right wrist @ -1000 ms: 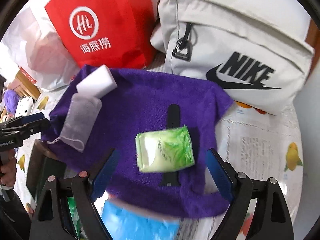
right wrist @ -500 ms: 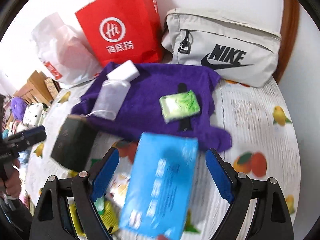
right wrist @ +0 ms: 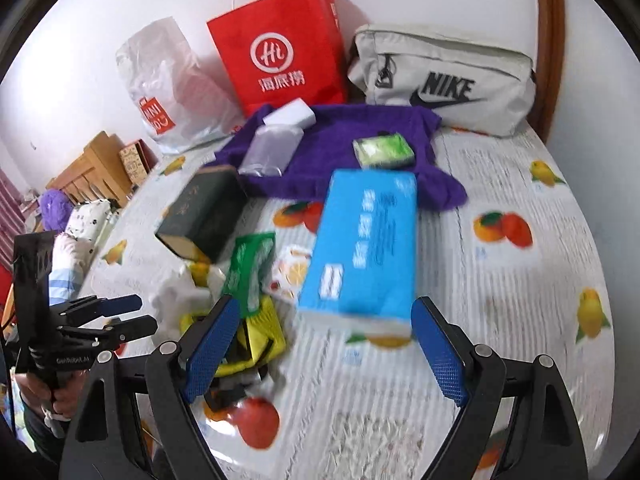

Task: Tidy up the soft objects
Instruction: 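Move both grippers back toward the gloves and green snack packet, then grasp the green snack packet with the right gripper while the left grasps a white tissue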

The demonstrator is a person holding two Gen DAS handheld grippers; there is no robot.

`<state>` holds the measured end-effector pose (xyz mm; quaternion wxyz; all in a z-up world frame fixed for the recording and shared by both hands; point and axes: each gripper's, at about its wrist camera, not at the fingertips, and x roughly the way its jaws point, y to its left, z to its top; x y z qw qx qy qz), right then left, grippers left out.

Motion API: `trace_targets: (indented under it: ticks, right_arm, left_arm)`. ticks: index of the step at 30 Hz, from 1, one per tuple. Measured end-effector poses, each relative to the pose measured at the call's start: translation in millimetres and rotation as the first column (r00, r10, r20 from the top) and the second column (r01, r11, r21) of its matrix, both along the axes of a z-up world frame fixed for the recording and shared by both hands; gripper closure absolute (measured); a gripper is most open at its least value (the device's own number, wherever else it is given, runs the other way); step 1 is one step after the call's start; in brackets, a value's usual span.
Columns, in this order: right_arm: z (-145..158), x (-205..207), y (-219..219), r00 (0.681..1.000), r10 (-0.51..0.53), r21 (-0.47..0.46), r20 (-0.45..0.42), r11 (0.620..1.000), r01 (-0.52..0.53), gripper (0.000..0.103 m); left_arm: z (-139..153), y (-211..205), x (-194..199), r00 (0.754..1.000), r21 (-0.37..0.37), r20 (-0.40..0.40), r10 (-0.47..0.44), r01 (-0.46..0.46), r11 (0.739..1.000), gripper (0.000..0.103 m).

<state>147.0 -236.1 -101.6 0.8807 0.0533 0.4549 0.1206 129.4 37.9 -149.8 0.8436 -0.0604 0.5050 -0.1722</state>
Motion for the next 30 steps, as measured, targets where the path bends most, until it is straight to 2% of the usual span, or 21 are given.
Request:
trace_targets:
  ticks: [5, 7, 9, 10, 11, 12, 13, 17, 23, 27, 30]
  right_arm:
    - [-15.1, -24.7, -1.9, 1.0, -0.009, -0.021, -0.009, 1.0, 0.009, 0.015]
    - [-20.3, -32.2, -2.8, 1.0, -0.016, -0.034, -0.012, 0.999, 0.016, 0.015]
    - [-24.8, -37.0, -3.9, 1.0, -0.018, -0.04, -0.017, 0.999, 0.017, 0.015]
    - [-27.1, -38.7, -4.3, 1.0, -0.019, -0.041, -0.019, 0.999, 0.018, 0.015]
    - [-29.2, -39.7, -4.1, 1.0, -0.019, -0.042, -0.022, 0.999, 0.018, 0.015]
    - [-31.2, -39.9, -3.8, 0.999, -0.019, -0.045, -0.026, 0.999, 0.018, 0.015]
    - [-33.4, -40.1, -3.0, 0.999, -0.019, -0.05, -0.029, 0.999, 0.018, 0.015]
    - [-37.9, -42.6, 0.8, 1.0, -0.014, -0.059, -0.027, 0.998, 0.013, 0.015]
    - [-37.6, -44.4, 13.6, 0.999, 0.031, -0.049, -0.012, 0.998, -0.032, 0.015]
    - [-37.8, -41.6, 25.1, 0.998, 0.069, -0.016, -0.001, 0.997, -0.069, 0.015]
    - [-40.1, -36.0, 36.2, 0.996, 0.089, -0.019, 0.005, 0.996, -0.089, 0.015]
  left_arm:
    - [-12.9, -12.0, -9.5, 0.999, 0.016, 0.02, -0.031, 0.031, 0.999, 0.037]
    - [-16.4, -14.0, -9.9, 0.999, 0.029, 0.033, -0.028, 0.027, 0.999, 0.041]
    - [-17.9, -15.7, -10.4, 0.998, 0.037, 0.048, -0.041, 0.039, 0.999, 0.051]
    - [-18.5, -17.7, -10.1, 0.997, 0.044, 0.058, -0.054, 0.051, 0.998, 0.052]
    - [-18.9, -19.9, -9.6, 0.996, 0.055, 0.067, -0.065, 0.061, 0.997, 0.06]
    - [-20.0, -21.8, -8.5, 0.995, 0.071, 0.071, -0.07, 0.065, 0.995, 0.074]
    - [-21.8, -23.6, -6.9, 0.995, 0.088, 0.064, -0.08, 0.074, 0.993, 0.079]
    - [-14.1, -14.7, -10.8, 0.994, 0.072, 0.085, -0.065, 0.059, 0.996, 0.08]
    - [5.1, 23.1, -18.1, 0.991, 0.067, 0.124, 0.041, -0.049, 0.997, 0.08]
    - [-8.9, 41.6, -12.7, 0.989, 0.127, 0.1, 0.11, -0.122, 0.984, 0.08]
    - [-20.8, 53.2, -9.2, 0.986, 0.111, 0.072, 0.148, -0.155, 0.982, 0.08]
